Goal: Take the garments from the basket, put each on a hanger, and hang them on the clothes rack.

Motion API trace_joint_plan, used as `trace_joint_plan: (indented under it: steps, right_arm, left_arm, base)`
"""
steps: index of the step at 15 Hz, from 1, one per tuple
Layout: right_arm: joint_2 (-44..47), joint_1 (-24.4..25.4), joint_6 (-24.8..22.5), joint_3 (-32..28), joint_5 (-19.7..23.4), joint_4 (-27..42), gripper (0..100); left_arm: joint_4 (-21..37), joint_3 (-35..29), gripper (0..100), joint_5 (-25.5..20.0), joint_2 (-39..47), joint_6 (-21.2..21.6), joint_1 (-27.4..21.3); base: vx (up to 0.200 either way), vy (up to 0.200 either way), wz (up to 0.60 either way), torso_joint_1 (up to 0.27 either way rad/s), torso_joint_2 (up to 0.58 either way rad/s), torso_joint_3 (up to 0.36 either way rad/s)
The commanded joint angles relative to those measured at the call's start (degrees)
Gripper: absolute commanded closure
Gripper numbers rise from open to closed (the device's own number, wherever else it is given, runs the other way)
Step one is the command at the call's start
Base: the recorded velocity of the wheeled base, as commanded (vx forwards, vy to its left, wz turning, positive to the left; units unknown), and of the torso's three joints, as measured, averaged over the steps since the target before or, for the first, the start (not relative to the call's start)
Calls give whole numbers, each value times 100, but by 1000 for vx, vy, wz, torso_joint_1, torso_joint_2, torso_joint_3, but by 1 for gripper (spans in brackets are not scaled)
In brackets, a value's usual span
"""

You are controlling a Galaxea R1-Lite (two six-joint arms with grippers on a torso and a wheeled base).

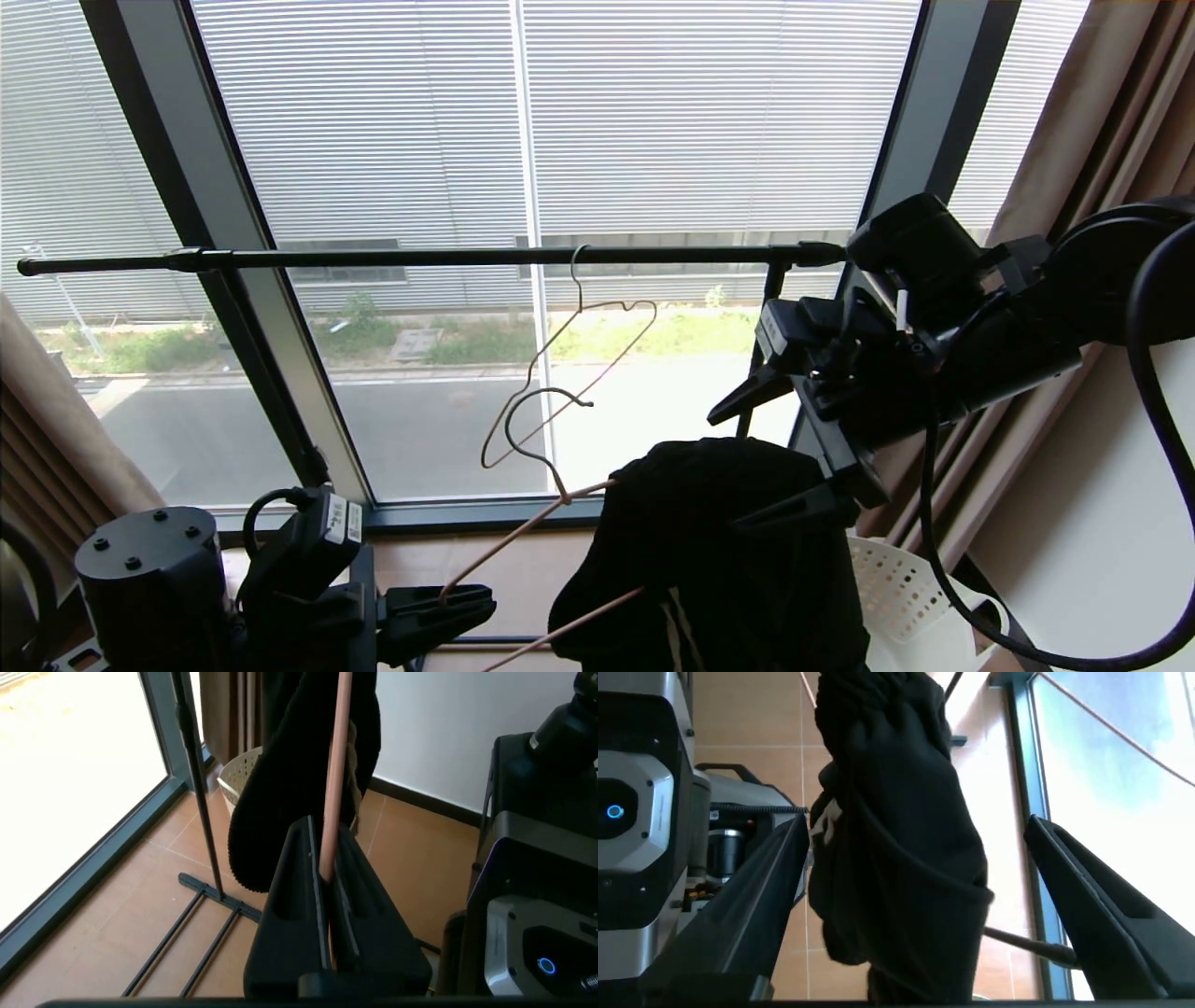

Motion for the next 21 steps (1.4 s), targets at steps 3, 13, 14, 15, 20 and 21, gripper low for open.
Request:
trace_joint_plan:
  steps: [3, 13, 14, 15, 20, 21]
  right_arm:
    - [123, 62, 125, -5, -245, 80, 0]
    - [756, 581, 1030, -726, -1010, 62, 0]
    - [756, 581, 1065, -717, -1027, 62, 0]
    - [747, 581, 1065, -708, -1036, 71, 0]
    - [773, 660, 1100, -708, -1124, 62, 0]
    - [835, 739, 1188, -726, -1124, 44, 0]
  left_arm:
    - [-6, 0, 100, -5, 15, 8, -5]
    - [-6, 0, 100, -5, 6, 131, -128]
    - [-6, 0, 100, -5, 6, 131, -128]
    - [-6, 0, 100, -5, 6, 131, -128]
    - [-6, 0, 100, -5, 6, 131, -128]
    - [-6, 0, 100, -5, -3, 131, -137]
  base:
    - [0, 0, 0, 0, 0, 0]
    - [0, 0, 0, 0, 0, 0]
    - [0, 0, 0, 0, 0, 0]
    - [0, 0, 0, 0, 0, 0]
    - [0, 0, 0, 0, 0, 0]
    - [0, 0, 0, 0, 0, 0]
